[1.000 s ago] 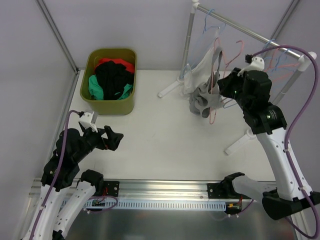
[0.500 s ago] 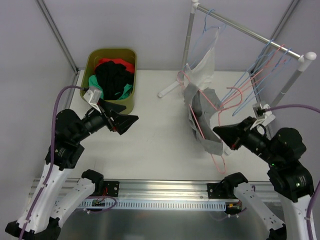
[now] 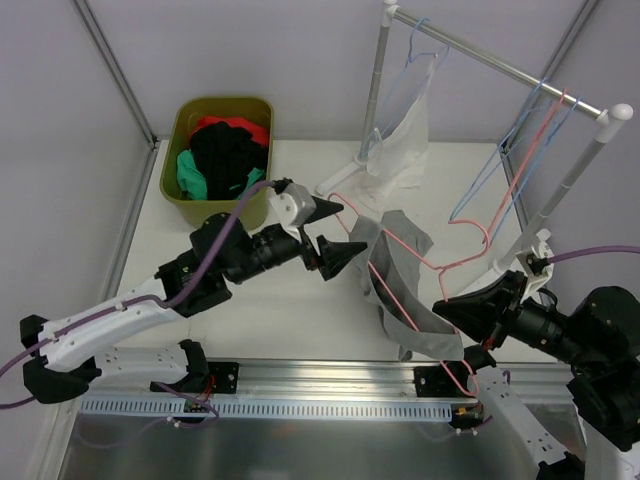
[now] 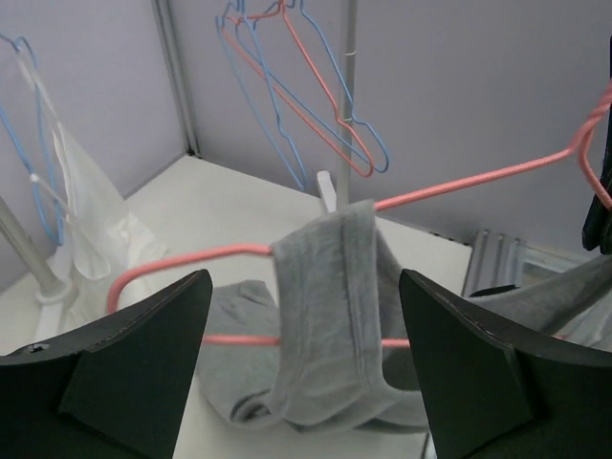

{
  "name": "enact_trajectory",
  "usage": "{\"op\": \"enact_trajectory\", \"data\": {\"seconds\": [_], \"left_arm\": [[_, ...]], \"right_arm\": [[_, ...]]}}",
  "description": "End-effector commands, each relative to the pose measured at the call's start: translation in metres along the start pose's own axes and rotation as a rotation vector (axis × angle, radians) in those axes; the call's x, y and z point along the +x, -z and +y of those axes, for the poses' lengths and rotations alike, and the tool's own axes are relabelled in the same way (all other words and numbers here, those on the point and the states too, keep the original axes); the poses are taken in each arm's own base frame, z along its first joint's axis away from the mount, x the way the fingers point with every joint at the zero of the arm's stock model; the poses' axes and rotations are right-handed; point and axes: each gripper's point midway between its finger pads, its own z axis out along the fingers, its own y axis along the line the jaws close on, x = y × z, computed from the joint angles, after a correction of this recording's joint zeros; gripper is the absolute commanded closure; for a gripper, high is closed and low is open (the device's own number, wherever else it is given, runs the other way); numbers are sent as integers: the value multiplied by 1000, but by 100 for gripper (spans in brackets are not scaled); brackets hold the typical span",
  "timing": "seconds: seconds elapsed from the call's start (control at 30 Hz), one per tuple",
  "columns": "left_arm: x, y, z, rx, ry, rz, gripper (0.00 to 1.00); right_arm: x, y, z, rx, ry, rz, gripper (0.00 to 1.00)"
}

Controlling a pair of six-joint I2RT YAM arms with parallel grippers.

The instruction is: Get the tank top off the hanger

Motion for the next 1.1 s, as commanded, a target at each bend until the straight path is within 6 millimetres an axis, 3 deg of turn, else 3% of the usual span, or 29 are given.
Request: {"op": "enact_trajectory", "data": {"seconds": [0.0,0.13,0.17,0.23,0.27,0.4,0.5,0.7,0.77,1.0,1.07], "left_arm": [[-28,-11,14,-151,-217,-84,20],[-16,-21,16,-175,-234,-64,39],[-14,-23,18,-182,-238,-57,50],[-9,-29,18,-183,-239,-44,61],[-7,-30,18,-183,-240,-39,73],[0,-36,16,-175,-227,-23,80],[4,-36,16,-179,-214,-16,100],[7,-33,16,-179,-192,-15,100],[4,-29,26,-241,-180,-20,100],[-17,13,95,-653,-106,-66,100],[-14,26,114,-745,-77,-62,100]], "right_arm": [[1,-6,0,-23,-7,60,100],[-3,-6,3,-34,2,55,100],[-3,-6,3,-37,6,53,100],[-6,-5,6,-41,17,45,100],[-7,-4,6,-41,24,41,100],[-11,-4,7,-41,37,26,100],[-13,-4,7,-40,46,17,100],[-13,-6,0,-16,57,10,100],[-10,-8,-5,-3,50,17,100],[17,-12,-5,-80,94,81,100],[20,-7,-1,-94,113,69,100]]}}
